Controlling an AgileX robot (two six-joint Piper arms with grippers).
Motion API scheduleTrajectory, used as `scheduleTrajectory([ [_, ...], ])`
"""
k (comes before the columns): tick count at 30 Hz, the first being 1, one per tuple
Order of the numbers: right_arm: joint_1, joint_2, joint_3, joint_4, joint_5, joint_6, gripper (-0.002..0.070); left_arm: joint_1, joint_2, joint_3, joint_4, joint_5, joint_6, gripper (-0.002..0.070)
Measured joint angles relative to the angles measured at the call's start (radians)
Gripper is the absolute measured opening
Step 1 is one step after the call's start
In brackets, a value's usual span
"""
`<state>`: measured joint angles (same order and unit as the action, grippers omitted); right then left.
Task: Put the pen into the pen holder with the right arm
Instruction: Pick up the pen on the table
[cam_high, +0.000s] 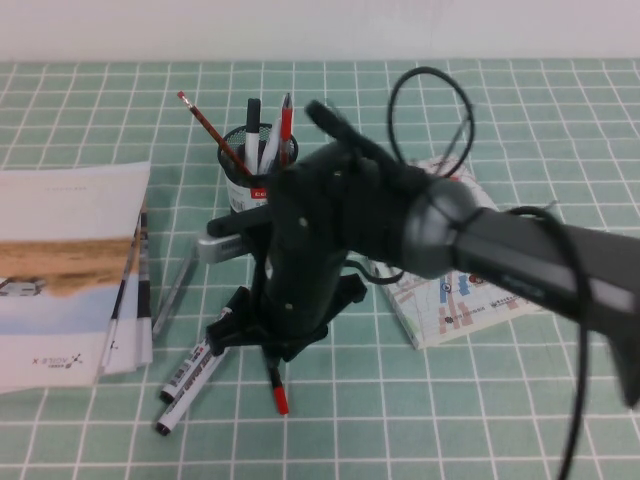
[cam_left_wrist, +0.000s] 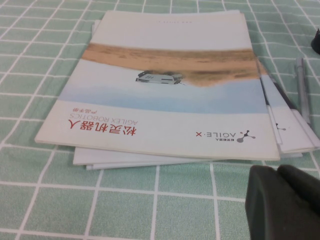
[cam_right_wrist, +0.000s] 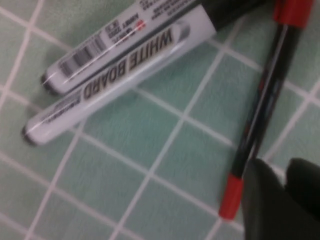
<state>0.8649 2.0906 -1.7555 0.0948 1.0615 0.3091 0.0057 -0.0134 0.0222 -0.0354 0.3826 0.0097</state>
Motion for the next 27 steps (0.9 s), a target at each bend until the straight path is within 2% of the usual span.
scheduleTrajectory([
  [5,0.002,0.107,-0.155,-0.035,0.094,0.042,0.0225,0.000,0.000,0.000,0.000,0.000,0.000,-0.0004],
  [9,0.002,0.171,-0.235,-0.077,0.109,0.068,0.0278,0.000,0.000,0.000,0.000,0.000,0.000,-0.0004],
  [20,0.002,0.247,-0.314,-0.128,0.110,0.084,0.0246,0.000,0.000,0.000,0.000,0.000,0.000,-0.0004],
  [27,0.002,0.247,-0.315,-0.140,0.121,0.084,0.0072,0.000,0.000,0.000,0.000,0.000,0.000,-0.0004],
])
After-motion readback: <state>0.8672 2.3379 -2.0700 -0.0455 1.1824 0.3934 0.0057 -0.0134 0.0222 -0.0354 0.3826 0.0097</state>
